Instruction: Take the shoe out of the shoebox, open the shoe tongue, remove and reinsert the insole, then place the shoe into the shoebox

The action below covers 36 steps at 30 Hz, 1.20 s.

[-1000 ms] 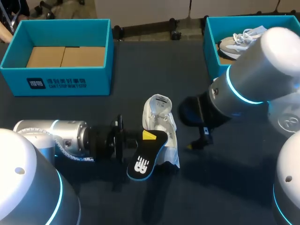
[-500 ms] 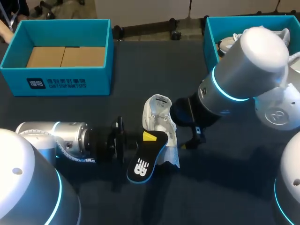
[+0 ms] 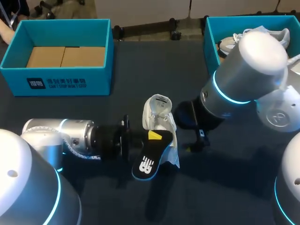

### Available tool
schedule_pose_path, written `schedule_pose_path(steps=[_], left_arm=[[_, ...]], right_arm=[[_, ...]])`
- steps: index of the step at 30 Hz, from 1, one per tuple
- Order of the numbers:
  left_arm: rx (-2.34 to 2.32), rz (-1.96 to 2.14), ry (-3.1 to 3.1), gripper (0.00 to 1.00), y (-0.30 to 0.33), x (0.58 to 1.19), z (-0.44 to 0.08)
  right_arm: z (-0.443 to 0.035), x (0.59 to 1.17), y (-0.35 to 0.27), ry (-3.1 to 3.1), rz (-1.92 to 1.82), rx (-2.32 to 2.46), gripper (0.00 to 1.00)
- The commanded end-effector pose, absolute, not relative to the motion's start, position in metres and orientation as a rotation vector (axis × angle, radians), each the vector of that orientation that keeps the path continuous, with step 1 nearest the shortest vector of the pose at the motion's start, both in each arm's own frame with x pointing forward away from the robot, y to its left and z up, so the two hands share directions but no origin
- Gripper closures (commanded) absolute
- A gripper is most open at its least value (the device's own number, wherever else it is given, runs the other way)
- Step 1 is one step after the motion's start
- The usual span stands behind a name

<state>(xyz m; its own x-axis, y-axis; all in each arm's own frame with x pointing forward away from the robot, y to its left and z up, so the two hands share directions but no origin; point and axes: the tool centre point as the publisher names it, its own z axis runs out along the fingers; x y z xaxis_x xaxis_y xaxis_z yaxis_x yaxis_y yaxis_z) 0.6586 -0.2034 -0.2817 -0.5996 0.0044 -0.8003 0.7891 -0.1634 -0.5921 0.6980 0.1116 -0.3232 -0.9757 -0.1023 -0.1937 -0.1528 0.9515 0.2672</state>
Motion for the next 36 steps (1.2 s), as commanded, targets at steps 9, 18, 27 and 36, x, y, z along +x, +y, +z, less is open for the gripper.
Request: schedule_pose_path(steps=[9, 18, 27, 36], left_arm=[[0.899, -1.83, 1.555, 1.0, -0.208, 0.661, -0.289], [0.875, -1.858, 1.569, 1.0, -0.205, 0.65, -0.296], [0.872, -1.847, 1.582, 1.0, -0.201, 0.649, -0.312], [0.858, -1.844, 1.568, 1.0, -0.196, 0.65, -0.315]], right_arm=[[-0.324, 0.696, 0.1, 2.932, 0.39, -0.233, 0.0], [-0.324, 0.696, 0.1, 2.932, 0.39, -0.233, 0.0], [-0.324, 0.696, 0.1, 2.932, 0.39, -0.233, 0.0], [-0.324, 0.696, 0.1, 2.932, 0.39, -0.233, 0.0]])
